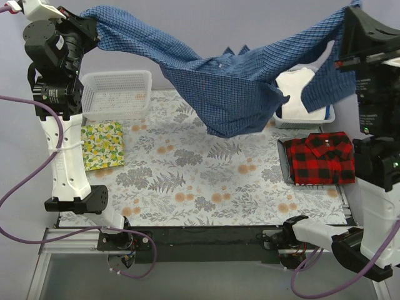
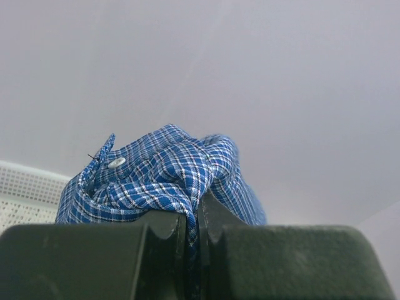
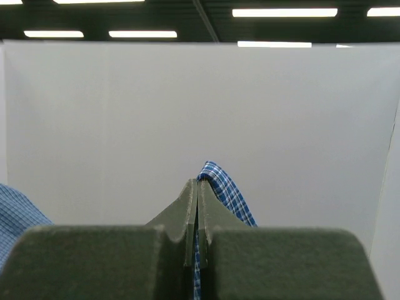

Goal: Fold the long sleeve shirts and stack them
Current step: Flatten the shirt out

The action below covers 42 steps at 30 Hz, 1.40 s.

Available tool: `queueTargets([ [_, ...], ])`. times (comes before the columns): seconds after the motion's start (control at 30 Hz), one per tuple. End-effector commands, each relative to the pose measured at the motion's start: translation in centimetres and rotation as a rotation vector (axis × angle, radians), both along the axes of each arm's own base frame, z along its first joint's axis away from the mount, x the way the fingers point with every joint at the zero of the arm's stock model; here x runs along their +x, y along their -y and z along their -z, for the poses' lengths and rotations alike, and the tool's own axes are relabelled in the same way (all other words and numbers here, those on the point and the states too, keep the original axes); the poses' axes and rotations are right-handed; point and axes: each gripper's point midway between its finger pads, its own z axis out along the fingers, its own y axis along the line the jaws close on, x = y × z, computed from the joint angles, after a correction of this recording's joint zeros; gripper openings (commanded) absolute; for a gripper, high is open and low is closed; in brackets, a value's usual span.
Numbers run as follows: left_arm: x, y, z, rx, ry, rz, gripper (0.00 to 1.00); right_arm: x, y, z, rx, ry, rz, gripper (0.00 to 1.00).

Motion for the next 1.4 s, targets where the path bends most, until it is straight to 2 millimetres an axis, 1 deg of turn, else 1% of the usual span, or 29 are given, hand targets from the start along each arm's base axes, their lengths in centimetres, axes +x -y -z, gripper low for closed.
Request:
queueTargets([
  [0.0, -5.5, 1.0, -4.4, 0.044, 0.125, 0.065, 0.0, -4.7, 0.6, -3.6, 0.007, 0.172, -0.048, 0.01],
  [0.07, -6.1, 1.5, -3.9, 0.042, 0.114, 0.089, 0.0, -4.7, 0.4, -3.1, 0.006, 0.163, -0.061, 0.01],
  [0.17, -6.7, 2.0, -2.8, 0.037, 0.089, 0.121, 0.0, -2.8, -0.2, -0.8, 0.01, 0.092, -0.066, 0.01],
  [0.2, -6.0, 2.3, -1.1, 0.03, 0.045, 0.136, 0.0, -1.9, -0.5, 0.1, 0.012, 0.062, -0.07, 0.01],
  [0.27, -5.2, 2.7, 1.4, 0.007, -0.019, 0.164, 0.0, 1.4, -2.0, 3.6, -0.001, -0.042, -0.091, 0.01],
  [0.3, -4.3, 3.2, 4.8, -0.014, -0.096, 0.188, 0.0, 2.9, -2.5, 5.2, 0.0, -0.089, -0.092, 0.01],
  [0.33, -4.0, 3.8, 6.6, -0.029, -0.136, 0.225, 0.0, 4.3, -3.1, 6.9, -0.001, -0.14, -0.096, 0.01],
  [0.4, -3.7, 4.4, 10.0, -0.065, -0.209, 0.251, 0.0, 8.9, -4.9, 12.9, -0.03, -0.298, -0.094, 0.01],
  [0.43, -2.7, 4.5, 13.9, -0.086, -0.291, 0.257, 0.0, 10.6, -5.4, 15.4, -0.046, -0.357, -0.082, 0.01],
  [0.5, -2.1, 4.4, 17.8, -0.103, -0.368, 0.245, 0.0, 14.3, -6.8, 21.7, -0.054, -0.512, -0.077, 0.01],
  [0.53, -1.6, 4.2, 21.1, -0.118, -0.424, 0.231, 0.0, 15.5, -7.2, 23.8, -0.065, -0.559, -0.069, 0.01],
  [0.6, -1.0, 3.3, 23.7, -0.115, -0.471, 0.176, 0.0, 18.4, -8.1, 29.3, -0.105, -0.688, -0.05, 0.01],
  [0.63, -0.8, 3.1, 26.5, -0.119, -0.528, 0.156, 0.0, 19.3, -8.4, 31.0, -0.124, -0.729, -0.052, 0.01],
  [0.67, -0.6, 2.4, 27.6, -0.118, -0.551, 0.115, 0.0, 20.1, -8.7, 32.0, -0.131, -0.757, -0.051, 0.01],
  [0.7, -0.5, 2.2, 28.6, -0.114, -0.572, 0.106, 0.0, 21.6, -9.2, 34.7, -0.155, -0.835, -0.049, 0.01],
  [0.73, -0.5, 2.0, 29.7, -0.11, -0.593, 0.093, 0.0, 22.0, -9.2, 36.4, -0.174, -0.902, -0.044, 0.04],
  [0.77, -0.4, 1.5, 31.6, -0.106, -0.635, 0.062, 0.0, 23.0, -9.6, 38.5, -0.184, -0.968, -0.035, 0.22],
  [0.8, -0.4, 1.2, 32.5, -0.101, -0.653, 0.046, 0.0, 23.4, -9.7, 37.7, -0.179, -0.97, -0.039, 0.37],
  [0.83, -0.4, 1.2, 33.3, -0.101, -0.673, 0.043, 0.0, 23.2, -9.8, 38.8, -0.194, -1.017, -0.042, 0.51],
  [0.87, -0.6, 0.6, 34.5, -0.095, -0.699, 0.012, 0.0, 23.4, -9.9, 39.5, -0.199, -1.04, -0.043, 0.7],
  [0.97, -0.6, 0.3, 35.8, -0.091, -0.728, -0.005, 0.0, 22.0, -10.2, 40.7, -0.229, -1.079, -0.082, 0.9],
  [1.0, -0.6, 0.2, 36.5, -0.085, -0.745, -0.013, 0.0, 21.5, -10.2, 41.2, -0.236, -1.094, -0.097, 0.91],
  [1.03, -0.5, 0.1, 36.6, -0.084, -0.749, -0.019, 0.0, 20.7, -10.3, 43.1, -0.256, -1.137, -0.113, 0.91],
  [1.1, -0.3, 0.0, 37.2, -0.075, -0.766, -0.023, 0.0, 18.6, -10.7, 45.0, -0.282, -1.202, -0.176, 0.92],
  [1.17, -0.2, -0.1, 37.5, -0.07, -0.777, -0.026, 0.0, 16.0, -10.1, 49.3, -0.301, -1.323, -0.193, 0.9],
  [1.23, 0.0, -0.2, 37.9, -0.064, -0.788, -0.03, 0.0, 13.3, -9.6, 52.8, -0.316, -1.429, -0.212, 0.84],
  [1.27, 0.1, -0.2, 38.1, -0.064, -0.792, -0.028, 0.0, 11.0, -8.8, 55.6, -0.324, -1.501, -0.212, 0.79],
  [1.33, 0.3, 0.0, 38.5, -0.066, -0.805, -0.021, 0.0, 8.6, -8.6, 57.7, -0.319, -1.567, -0.247, 0.71],
  [1.37, 0.3, 0.0, 38.7, -0.066, -0.811, -0.018, 0.0, 6.4, -8.1, 59.9, -0.325, -1.624, -0.252, 0.65],
])
